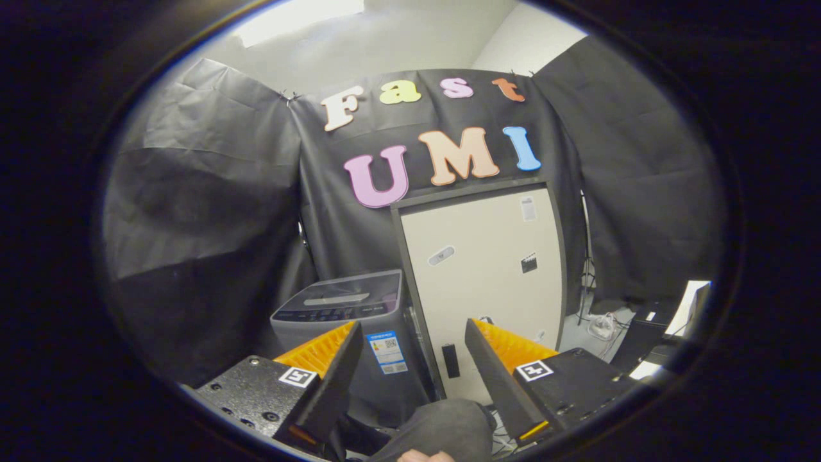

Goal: Put the clothes into the washing machine and then close the washing machine lid.

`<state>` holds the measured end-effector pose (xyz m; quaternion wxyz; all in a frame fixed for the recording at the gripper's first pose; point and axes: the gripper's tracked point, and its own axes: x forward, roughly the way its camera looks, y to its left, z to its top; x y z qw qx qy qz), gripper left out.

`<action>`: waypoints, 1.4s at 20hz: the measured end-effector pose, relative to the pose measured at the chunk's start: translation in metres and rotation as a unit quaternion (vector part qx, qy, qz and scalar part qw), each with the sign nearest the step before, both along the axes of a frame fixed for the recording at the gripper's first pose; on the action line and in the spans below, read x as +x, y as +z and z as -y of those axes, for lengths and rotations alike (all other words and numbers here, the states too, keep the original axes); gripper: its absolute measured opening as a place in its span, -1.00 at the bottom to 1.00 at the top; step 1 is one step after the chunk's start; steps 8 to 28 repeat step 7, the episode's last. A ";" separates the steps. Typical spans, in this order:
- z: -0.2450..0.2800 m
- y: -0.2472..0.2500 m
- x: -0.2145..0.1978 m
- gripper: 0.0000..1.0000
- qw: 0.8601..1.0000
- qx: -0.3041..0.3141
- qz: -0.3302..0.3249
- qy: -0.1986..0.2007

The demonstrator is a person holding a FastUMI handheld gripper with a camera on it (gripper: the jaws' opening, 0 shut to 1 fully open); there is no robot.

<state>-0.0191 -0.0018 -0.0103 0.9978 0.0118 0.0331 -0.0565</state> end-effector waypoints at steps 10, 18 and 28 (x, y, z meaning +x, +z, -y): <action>0.001 -0.001 -0.005 0.94 1.000 -0.003 0.008 0.000; 0.001 -0.001 -0.005 0.94 1.000 -0.003 0.008 0.000; 0.001 -0.001 -0.005 0.94 1.000 -0.003 0.008 0.000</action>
